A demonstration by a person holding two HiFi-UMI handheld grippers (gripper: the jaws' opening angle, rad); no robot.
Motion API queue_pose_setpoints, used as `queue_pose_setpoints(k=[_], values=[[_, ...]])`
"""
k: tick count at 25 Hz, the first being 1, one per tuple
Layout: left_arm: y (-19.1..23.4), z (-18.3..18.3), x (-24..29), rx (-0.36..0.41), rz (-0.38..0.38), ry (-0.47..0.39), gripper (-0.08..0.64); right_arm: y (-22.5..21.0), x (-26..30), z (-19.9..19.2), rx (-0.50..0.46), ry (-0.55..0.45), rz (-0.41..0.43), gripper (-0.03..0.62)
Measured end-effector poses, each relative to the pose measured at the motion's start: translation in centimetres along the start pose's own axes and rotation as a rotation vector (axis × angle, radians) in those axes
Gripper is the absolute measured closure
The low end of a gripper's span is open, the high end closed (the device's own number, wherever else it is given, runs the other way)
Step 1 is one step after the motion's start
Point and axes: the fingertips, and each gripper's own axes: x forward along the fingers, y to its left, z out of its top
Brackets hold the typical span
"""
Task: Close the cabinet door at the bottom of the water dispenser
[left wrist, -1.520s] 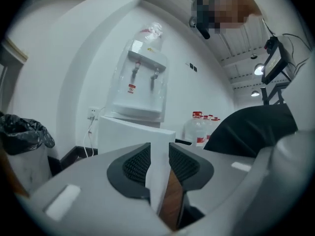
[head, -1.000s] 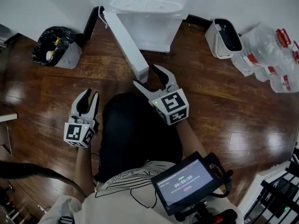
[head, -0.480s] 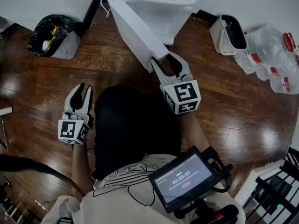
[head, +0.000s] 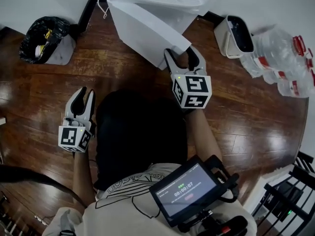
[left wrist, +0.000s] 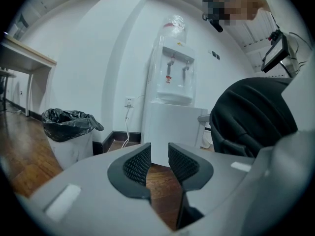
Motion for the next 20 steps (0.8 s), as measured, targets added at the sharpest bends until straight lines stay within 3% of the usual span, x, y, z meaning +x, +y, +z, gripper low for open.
queue_pose_setpoints(k=[3,5,6,7,8,12,20], values=[[0.7,-0.4,-0.2,0.0,0.004,0.001,0.431,-1.0,0.1,0.3,-0.009,-0.018,-0.114,0.293],[1.4,-0.6,-0.5,-0.003,0.013,0.004,0.431,-1.5,-1.0,0.4,-0.033,-0.05,-0.201,0.328],[1.8,-0.7,-0.5,-0.006,0.017,0.005,0.431,-1.7,-1.6,0.5,-0.034,-0.071,-0.236,0.44],[2.0,-0.7,-0.5,-0.007,0.021,0.005,0.431,-1.8,-2.1,0.5,-0.026,-0.091,-0.251,0.504],[2.2,-0.8,-0.5,-0.008,0.023,0.005,0.431,-1.7,-2.3,0.4,-0.012,-0.104,-0.246,0.528],[1.8,-1.3,-0.5,-0.01,0.016,0.002,0.431,-3.1,-1.5,0.4,0.037,-0.084,-0.205,0.526],[1.4,-1.3,-1.3,-0.012,0.026,0.001,0.431,-8.8,3.1,1.9,0.085,-0.038,-0.289,0.528]])
